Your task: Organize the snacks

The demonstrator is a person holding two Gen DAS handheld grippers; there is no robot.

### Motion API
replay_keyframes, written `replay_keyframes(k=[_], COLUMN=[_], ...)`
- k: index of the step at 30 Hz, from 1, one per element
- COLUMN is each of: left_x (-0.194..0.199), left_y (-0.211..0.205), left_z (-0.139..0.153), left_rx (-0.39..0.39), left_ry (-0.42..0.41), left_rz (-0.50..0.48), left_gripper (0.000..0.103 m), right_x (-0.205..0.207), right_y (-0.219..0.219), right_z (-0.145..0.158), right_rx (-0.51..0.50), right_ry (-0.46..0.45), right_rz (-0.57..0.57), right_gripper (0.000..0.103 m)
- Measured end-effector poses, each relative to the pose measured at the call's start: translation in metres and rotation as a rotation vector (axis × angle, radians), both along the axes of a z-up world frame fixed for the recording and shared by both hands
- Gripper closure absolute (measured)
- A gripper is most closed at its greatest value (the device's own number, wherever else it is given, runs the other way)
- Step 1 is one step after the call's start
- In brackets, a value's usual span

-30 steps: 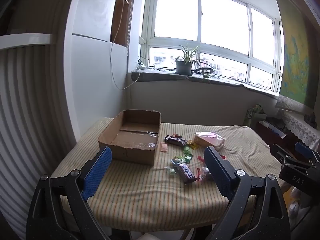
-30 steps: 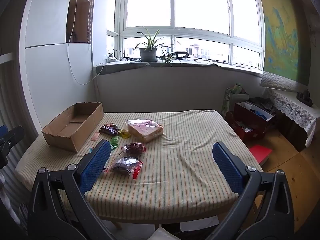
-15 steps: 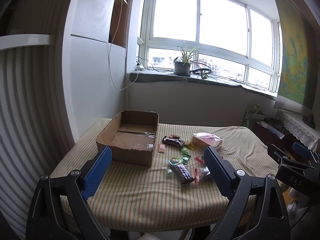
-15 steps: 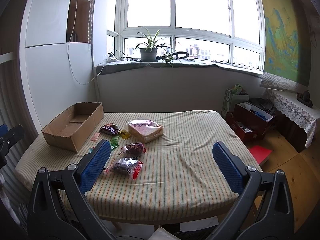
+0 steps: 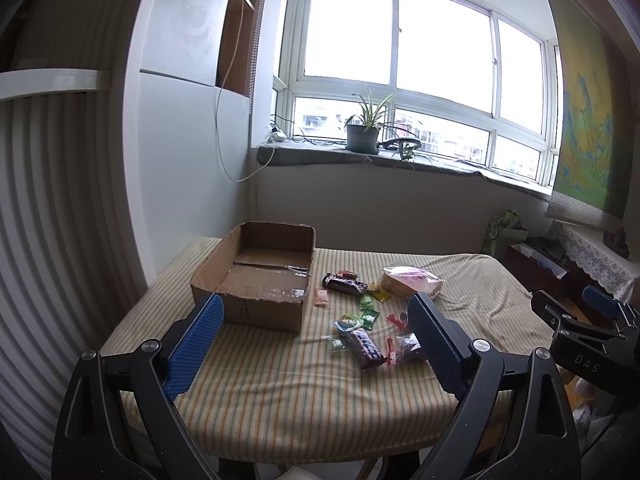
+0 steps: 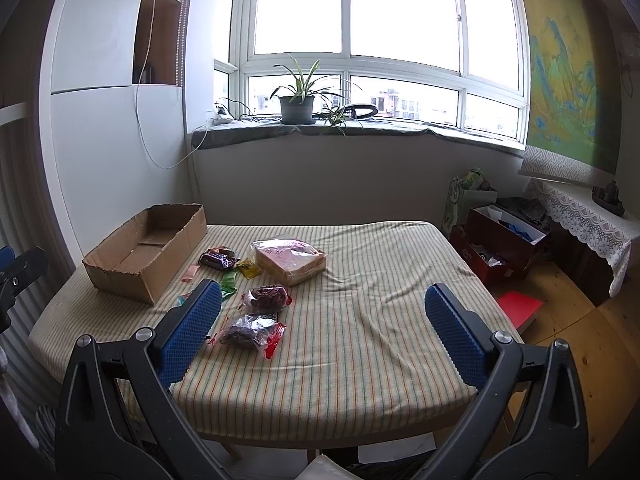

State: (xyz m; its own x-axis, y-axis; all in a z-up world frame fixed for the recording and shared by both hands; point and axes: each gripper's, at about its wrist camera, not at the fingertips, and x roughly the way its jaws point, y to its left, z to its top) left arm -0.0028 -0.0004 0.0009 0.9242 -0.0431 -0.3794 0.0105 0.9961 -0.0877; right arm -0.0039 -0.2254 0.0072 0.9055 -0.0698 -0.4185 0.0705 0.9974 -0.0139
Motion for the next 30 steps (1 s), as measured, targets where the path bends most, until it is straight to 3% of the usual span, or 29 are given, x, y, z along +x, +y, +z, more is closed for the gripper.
replay_keyframes(k=[30], left_x=[-0.0017], left_y=[-0.0023], left_z=[-0.0010], left_rx=[-0.004], left_ry=[-0.002], left_rz=[-0.005], left_gripper=[0.009], right_x=[-0.0008], right_y=[0.0015], right_z=[-0.0034], right_rx=[-0.005], right_ry=[-0.001], right_rz=[-0.002], right_gripper=[0.000])
